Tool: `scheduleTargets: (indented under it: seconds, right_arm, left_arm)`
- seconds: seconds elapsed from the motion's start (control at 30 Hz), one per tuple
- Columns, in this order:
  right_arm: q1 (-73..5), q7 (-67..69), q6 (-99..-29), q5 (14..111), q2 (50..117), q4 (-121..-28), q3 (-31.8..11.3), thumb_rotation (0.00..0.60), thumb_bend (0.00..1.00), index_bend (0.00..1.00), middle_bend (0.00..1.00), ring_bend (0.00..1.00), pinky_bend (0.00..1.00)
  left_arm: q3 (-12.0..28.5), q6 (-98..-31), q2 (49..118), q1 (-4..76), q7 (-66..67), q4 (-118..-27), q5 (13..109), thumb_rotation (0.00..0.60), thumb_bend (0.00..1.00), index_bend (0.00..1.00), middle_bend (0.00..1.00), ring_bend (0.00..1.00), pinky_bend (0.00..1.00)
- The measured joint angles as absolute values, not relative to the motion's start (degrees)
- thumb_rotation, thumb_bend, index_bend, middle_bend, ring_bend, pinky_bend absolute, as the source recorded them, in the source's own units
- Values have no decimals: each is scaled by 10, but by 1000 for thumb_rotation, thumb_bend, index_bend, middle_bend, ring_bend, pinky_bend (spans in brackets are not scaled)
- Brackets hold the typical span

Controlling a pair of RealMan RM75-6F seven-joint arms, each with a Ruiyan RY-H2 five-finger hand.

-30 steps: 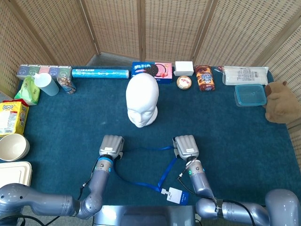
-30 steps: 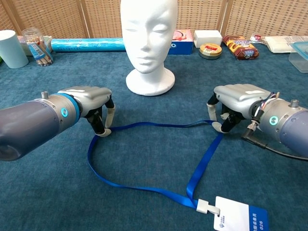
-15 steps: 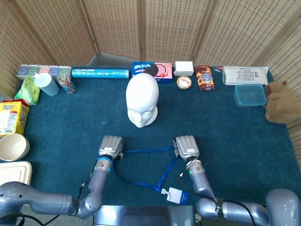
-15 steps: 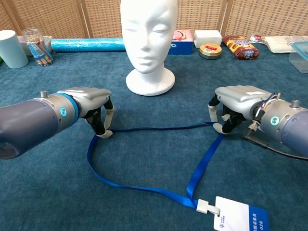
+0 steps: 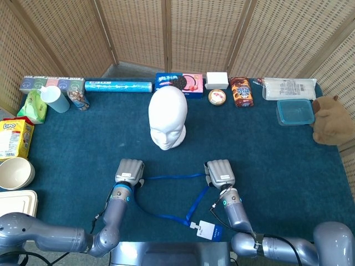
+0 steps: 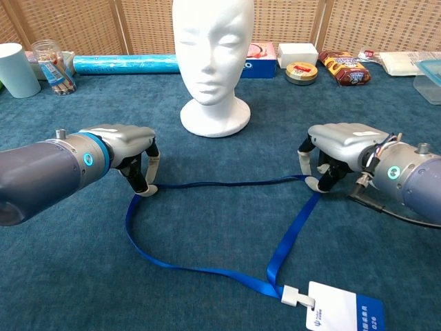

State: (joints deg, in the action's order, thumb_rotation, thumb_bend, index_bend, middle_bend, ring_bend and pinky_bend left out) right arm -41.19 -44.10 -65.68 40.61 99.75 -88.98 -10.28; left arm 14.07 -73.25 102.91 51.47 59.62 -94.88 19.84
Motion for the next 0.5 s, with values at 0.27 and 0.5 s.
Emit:
scheduleTargets:
  seconds: [0.27, 0.5]
  right_arm:
    - [-414, -440, -656, 403, 999, -889, -103, 599, 501, 582, 1000, 1000, 1000]
    - [-415, -439, -654, 397, 999, -888, -103, 599, 501, 583, 1000, 1000, 1000]
  left_arm:
    - [139, -731, 1025, 517, 596, -949, 191, 535, 415, 600, 1000, 1000, 1000]
    - [137, -730, 1025, 522, 598, -947, 180, 539, 470, 600, 1000, 1000, 1000]
